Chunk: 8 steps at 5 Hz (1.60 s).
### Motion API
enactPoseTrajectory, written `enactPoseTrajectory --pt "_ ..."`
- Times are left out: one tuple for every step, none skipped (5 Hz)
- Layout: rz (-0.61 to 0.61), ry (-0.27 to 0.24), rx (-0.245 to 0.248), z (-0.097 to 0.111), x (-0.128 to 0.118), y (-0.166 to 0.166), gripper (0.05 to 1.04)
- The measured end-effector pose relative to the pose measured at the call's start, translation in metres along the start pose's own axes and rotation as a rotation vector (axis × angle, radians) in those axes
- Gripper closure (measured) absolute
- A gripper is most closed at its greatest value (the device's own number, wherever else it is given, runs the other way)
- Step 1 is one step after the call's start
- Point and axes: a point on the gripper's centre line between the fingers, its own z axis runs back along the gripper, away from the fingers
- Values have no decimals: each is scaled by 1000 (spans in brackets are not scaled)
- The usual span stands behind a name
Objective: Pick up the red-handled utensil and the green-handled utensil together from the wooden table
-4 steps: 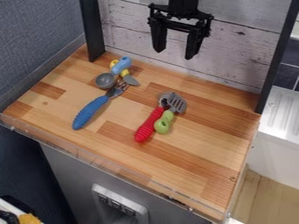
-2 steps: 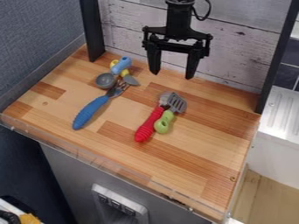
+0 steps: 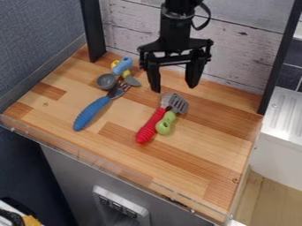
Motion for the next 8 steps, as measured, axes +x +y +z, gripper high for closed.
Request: enactPoseTrajectory --pt "128 -16 -13 1 -8 7 86" --pt "112 -13 -12 -12 -15 13 87" --pt "-18 -23 -33 -20 -17 13 84" --pt "-180 -15 -29 -34 -12 20 84" --pt "-288 -5 -17 -48 -10 22 87" --pt "-301 9 1 -63 -10 24 85" --pt "-205 16 14 -69 -11 25 85" --pt "-89 28 26 -72 -10 24 129"
